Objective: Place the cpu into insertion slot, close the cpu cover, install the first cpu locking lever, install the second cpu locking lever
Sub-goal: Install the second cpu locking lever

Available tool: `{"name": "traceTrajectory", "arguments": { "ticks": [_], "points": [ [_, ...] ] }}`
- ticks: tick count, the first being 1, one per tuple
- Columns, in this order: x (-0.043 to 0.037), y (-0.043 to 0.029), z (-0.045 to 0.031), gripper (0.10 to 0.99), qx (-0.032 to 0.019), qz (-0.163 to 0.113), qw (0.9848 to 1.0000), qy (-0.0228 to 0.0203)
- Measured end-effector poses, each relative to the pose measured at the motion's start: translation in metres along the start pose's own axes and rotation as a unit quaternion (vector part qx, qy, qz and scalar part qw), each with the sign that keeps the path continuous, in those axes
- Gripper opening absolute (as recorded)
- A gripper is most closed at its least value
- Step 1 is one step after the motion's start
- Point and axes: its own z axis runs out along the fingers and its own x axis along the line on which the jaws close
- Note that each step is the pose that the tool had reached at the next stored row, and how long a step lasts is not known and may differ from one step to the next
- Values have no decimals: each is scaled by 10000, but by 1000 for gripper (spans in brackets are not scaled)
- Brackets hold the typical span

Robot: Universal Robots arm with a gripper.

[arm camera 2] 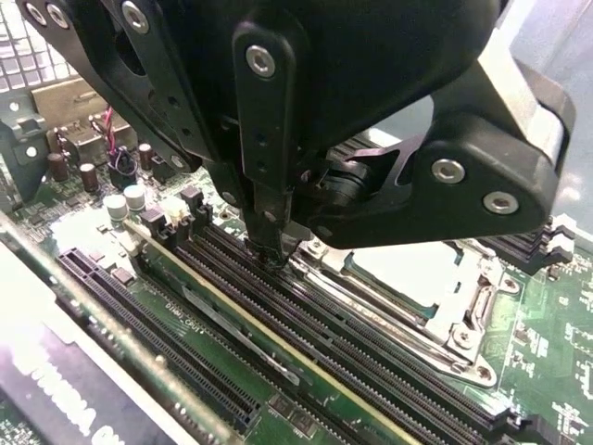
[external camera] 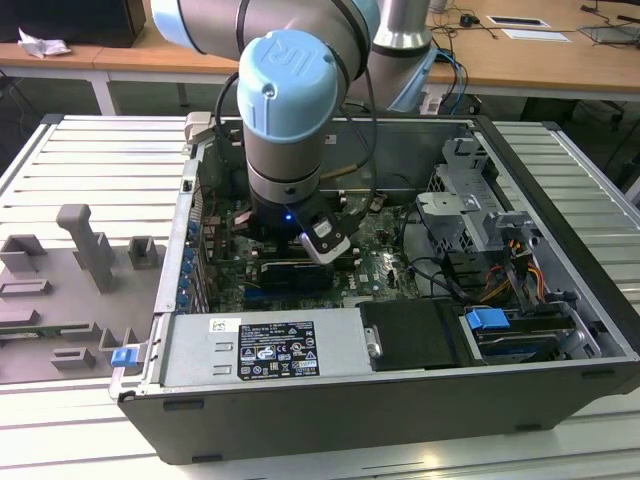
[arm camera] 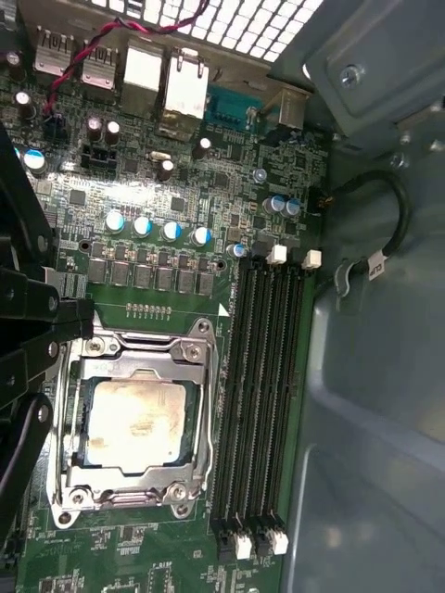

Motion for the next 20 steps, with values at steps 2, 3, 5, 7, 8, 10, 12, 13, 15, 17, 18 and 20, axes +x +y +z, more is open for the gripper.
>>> {"name": "traceTrajectory", "arguments": {
  "ticks": [2,3,5,7,8,10,12,13,15,17,18,20],
  "points": [
    [-1,12,-29,106,0,0,10000,0],
    [-2,16,-43,106,0,0,10000,0],
    [-3,26,-71,106,0,0,10000,0],
    [-4,34,-94,106,0,0,10000,0],
    [-4,39,-109,106,0,0,10000,0],
    [-5,44,-127,106,0,0,10000,0],
    [-6,50,-145,106,0,0,10000,0],
    [-6,54,-155,106,0,0,10000,0],
    [-7,62,-181,106,1,0,10000,1],
    [-8,66,-192,106,5,0,10000,1],
    [-8,67,-194,106,4,0,10000,0],
    [-8,69,-200,106,6,0,10000,0]
  ]
}}
